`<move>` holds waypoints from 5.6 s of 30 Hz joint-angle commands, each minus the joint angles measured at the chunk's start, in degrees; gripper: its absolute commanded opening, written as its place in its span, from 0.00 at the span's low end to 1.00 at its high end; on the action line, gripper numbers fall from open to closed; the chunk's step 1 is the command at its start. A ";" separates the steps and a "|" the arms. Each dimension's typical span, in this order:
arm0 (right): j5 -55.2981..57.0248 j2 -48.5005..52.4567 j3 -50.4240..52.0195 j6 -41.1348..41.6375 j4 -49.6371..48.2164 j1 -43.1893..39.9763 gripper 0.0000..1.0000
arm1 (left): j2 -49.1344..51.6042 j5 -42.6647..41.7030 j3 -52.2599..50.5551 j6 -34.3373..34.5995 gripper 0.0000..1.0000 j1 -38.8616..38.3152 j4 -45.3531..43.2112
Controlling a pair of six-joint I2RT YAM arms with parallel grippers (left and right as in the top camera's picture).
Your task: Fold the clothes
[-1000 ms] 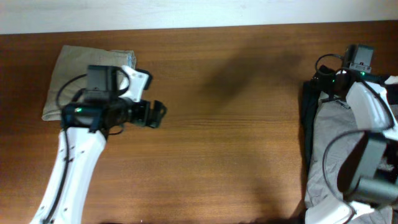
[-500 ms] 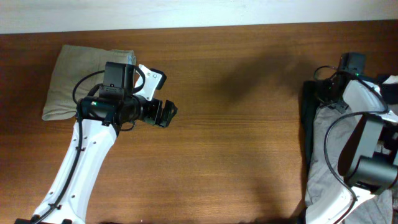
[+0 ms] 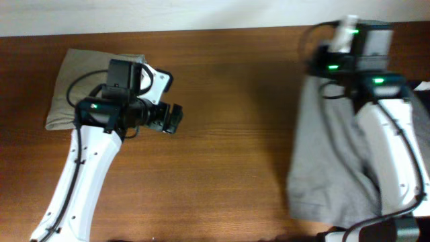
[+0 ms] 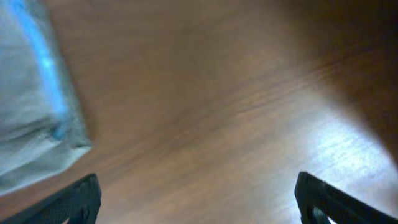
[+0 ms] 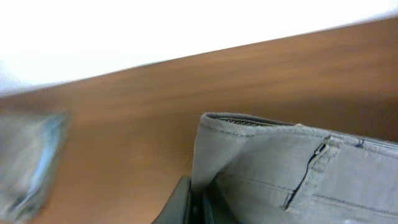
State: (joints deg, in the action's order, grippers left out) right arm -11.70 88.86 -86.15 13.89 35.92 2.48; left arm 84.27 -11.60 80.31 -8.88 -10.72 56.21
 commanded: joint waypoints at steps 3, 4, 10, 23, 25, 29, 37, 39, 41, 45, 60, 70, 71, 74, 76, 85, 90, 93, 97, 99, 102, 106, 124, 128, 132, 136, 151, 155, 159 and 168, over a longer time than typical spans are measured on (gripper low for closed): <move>-3.15 0.96 -1.46 -1.03 -2.86 23.65 0.04 | -0.11 15.80 13.70 0.70 0.99 0.07 7.52; -1.62 1.77 -1.46 -1.09 -2.86 28.41 0.21 | -0.11 18.18 16.22 0.70 0.99 0.07 8.68; 19.41 0.46 -1.49 -0.24 0.81 38.47 0.79 | -0.07 19.30 20.33 0.70 0.99 0.07 9.66; 21.29 -22.45 -1.64 6.99 11.56 19.87 0.78 | 20.04 -6.60 20.24 -7.56 0.63 -10.54 4.85; 20.98 -23.34 -1.64 7.87 14.47 19.19 0.79 | 25.09 -4.22 20.24 -8.15 0.25 -14.01 -0.85; 20.96 -22.60 -1.62 7.87 18.91 19.19 0.78 | 33.51 -3.17 20.24 -8.17 0.07 -17.86 -13.84; 20.98 -19.98 -1.62 7.85 25.97 19.19 0.78 | 45.33 -3.19 20.24 -8.17 0.83 -19.50 -29.33; 20.98 -19.43 -1.62 7.85 26.84 19.19 0.78 | 46.73 -3.19 20.24 -8.17 0.83 -19.52 -31.26; 21.00 -18.95 -1.62 7.85 27.80 19.19 0.78 | 47.67 -3.19 20.24 -8.15 0.83 -19.50 -31.32; 21.31 -18.88 -1.62 7.85 28.52 19.19 0.78 | 49.96 -3.74 20.24 -8.13 0.65 -19.56 -29.55; 24.41 -18.88 -1.62 7.87 31.08 19.19 0.76 | 51.12 11.45 29.73 3.15 0.01 -9.79 -17.29; 24.44 -17.49 -1.62 7.87 30.73 19.19 0.77 | 50.93 8.96 35.17 6.10 0.52 6.47 -8.46; 24.46 -16.63 -1.62 7.89 30.73 19.19 0.78 | 50.69 8.98 35.47 6.08 0.53 6.67 -7.65; 24.63 -11.17 -1.60 11.43 30.69 15.47 0.77 | 48.63 8.96 37.31 6.03 0.54 6.58 -5.22; 24.35 -6.40 -1.60 12.15 28.79 10.14 0.73 | 45.86 8.98 38.16 5.44 0.56 6.38 -3.39; 2.03 19.63 -1.60 5.66 15.89 -8.66 0.63 | 30.34 8.81 38.25 5.40 0.64 4.42 11.39; -4.39 29.86 -1.60 3.39 10.03 -10.78 0.61 | 28.20 8.81 38.25 5.42 0.67 3.19 14.38; -6.34 32.57 -1.60 3.50 10.80 -10.80 0.46 | 28.22 8.83 38.25 5.40 0.68 3.21 15.19; -8.92 32.81 -1.60 3.50 11.15 -10.82 0.37 | 28.22 8.83 38.25 5.42 0.70 3.21 15.19; -9.07 32.54 -1.64 3.48 11.17 -10.88 0.17 | 28.22 8.83 38.25 5.42 0.72 3.21 15.21; -9.09 30.01 -1.66 3.15 11.34 -11.85 0.06 | 28.22 8.83 38.25 5.42 0.72 3.21 15.45; -7.32 26.23 -1.90 2.86 17.14 -13.18 0.05 | 28.22 8.83 38.25 5.42 0.72 3.21 15.69; 0.94 25.62 -1.90 -0.04 14.21 -18.40 0.48 | 28.22 8.83 38.25 5.40 0.77 3.21 20.28; -0.26 25.83 -1.90 0.04 8.02 -18.21 0.19 | 28.22 8.81 37.90 5.42 0.77 3.19 22.99; -0.92 28.65 -1.88 0.07 7.52 -17.38 0.11 | 28.26 8.81 37.81 5.42 0.76 3.19 24.06; -1.38 33.57 -1.88 1.11 5.35 -15.52 0.09 | 28.26 8.81 37.81 5.42 0.76 3.21 24.02; -10.03 33.44 -16.61 3.87 0.98 -16.81 0.15 | 29.90 10.45 35.74 4.55 0.77 3.26 23.19; -15.04 26.86 -24.39 2.38 11.47 -16.79 0.23 | 32.09 12.92 28.89 6.01 0.76 4.87 21.44; -21.03 19.54 -26.21 2.16 17.99 -16.70 0.49 | 34.32 12.92 19.80 6.78 0.76 8.50 15.15; -22.18 17.27 -26.18 -3.17 27.34 -14.43 0.56 | 37.57 6.23 5.42 6.73 0.65 14.19 3.32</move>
State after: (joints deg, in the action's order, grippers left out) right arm -33.12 106.04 -112.27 12.64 63.09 -12.64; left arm 119.66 -0.73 88.25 -2.52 3.29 60.58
